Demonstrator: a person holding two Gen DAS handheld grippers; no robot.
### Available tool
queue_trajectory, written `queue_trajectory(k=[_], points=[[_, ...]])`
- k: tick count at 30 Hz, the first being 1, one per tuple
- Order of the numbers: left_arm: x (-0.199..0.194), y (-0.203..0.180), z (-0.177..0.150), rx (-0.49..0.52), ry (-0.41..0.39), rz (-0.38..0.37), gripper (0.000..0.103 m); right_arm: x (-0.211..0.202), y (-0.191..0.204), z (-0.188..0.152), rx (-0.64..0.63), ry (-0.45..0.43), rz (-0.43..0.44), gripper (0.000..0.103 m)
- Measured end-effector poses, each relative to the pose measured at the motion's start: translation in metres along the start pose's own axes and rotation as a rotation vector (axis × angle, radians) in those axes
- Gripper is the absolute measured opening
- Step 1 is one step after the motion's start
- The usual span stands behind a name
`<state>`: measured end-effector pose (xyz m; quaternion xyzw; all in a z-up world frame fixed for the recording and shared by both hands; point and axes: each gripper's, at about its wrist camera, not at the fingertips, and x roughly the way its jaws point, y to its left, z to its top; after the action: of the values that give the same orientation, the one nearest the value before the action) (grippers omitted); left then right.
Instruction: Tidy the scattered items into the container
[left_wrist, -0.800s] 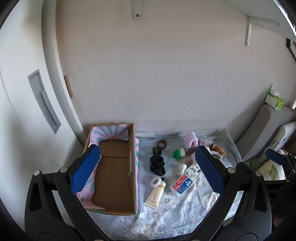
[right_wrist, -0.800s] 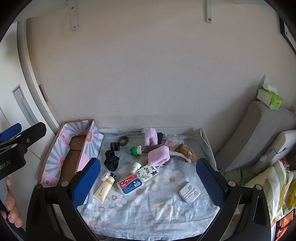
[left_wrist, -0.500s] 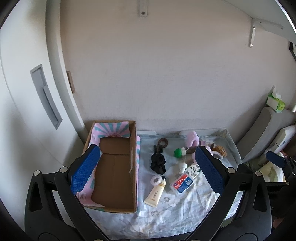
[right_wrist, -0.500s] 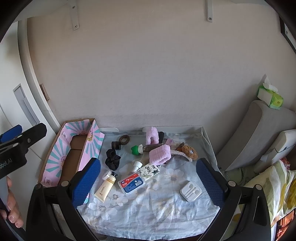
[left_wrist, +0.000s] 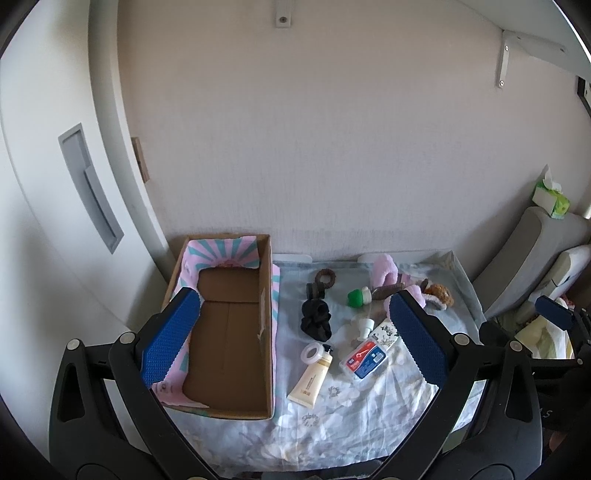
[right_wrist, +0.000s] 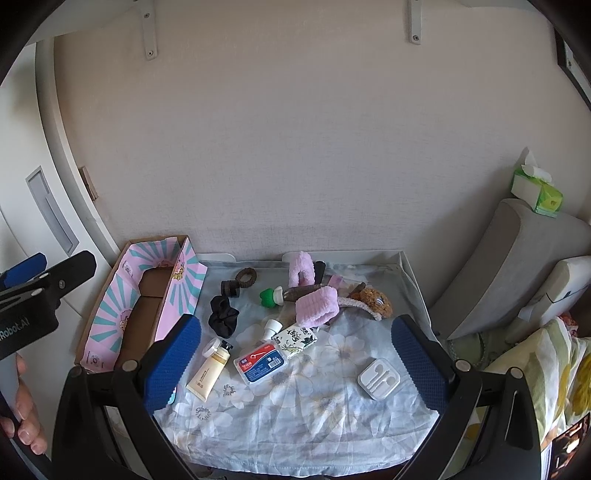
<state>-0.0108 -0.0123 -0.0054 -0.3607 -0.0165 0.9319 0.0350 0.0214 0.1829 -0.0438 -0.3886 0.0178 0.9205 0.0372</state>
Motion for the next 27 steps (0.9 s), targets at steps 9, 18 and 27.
queue_trajectory(k=[9, 18, 27], points=[[-0.002, -0.003, -0.002, 0.010, 0.001, 0.011, 0.102, -0.002, 0.000, 0.000, 0.006, -0.003, -0.003, 0.103], [-0.005, -0.012, -0.001, 0.026, -0.011, 0.020, 0.102, -0.004, -0.002, 0.000, 0.021, -0.005, 0.004, 0.103], [0.001, -0.018, -0.010, 0.054, -0.001, -0.009, 0.102, -0.006, -0.012, -0.002, 0.036, -0.011, 0.012, 0.103]])
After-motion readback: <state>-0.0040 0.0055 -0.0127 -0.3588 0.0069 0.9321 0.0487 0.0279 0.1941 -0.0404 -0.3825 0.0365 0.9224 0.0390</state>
